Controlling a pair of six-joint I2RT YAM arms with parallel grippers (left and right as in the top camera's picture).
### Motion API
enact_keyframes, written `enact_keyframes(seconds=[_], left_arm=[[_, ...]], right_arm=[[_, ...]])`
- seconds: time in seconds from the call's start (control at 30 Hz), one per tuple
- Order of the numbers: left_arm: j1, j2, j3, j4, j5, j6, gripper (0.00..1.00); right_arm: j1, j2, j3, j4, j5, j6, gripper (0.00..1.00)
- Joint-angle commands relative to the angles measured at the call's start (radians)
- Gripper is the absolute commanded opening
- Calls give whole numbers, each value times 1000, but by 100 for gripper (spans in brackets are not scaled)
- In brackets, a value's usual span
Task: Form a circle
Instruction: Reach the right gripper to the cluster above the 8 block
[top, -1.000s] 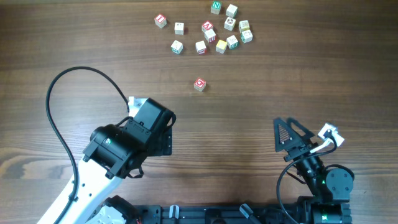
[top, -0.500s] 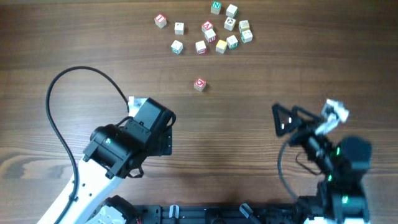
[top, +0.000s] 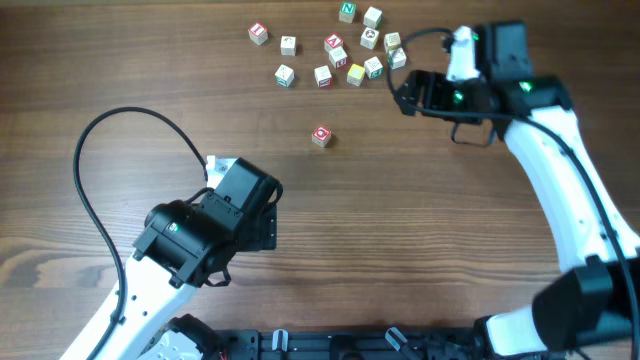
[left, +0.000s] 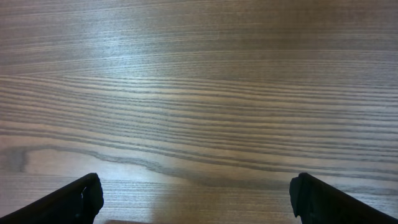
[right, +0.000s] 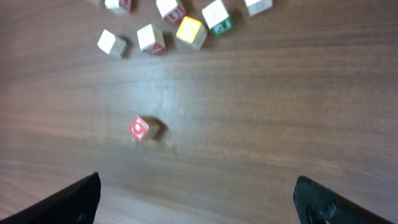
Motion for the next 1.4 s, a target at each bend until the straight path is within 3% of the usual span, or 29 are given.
enact_keyframes(seconds=[0.0,0.13,0.27,0.33,0.8,1.1,1.37], left_arm=[[5,-8,-5,1,-13,-2,100],[5,-8,-5,0,-13,-2,100],[5,-8,-5,0,-13,-2,100],[5,-8,-5,0,-13,-2,100],[5,-8,-5,0,-13,-2,100],[5,-8,-5,0,-13,-2,100],[5,-8,-4,0,-13,-2,100]], right_arm=[[65,116,219,-100,120,-84,99],[101,163,318,13,5,-161,100],[101,190,301,140,43,-55,100],[101,224,313,164,75,-14,100],[191,592,517,240,148,-179,99],[202,715,525,455,151,-206,94],[209,792,569,502,144,-206,91]])
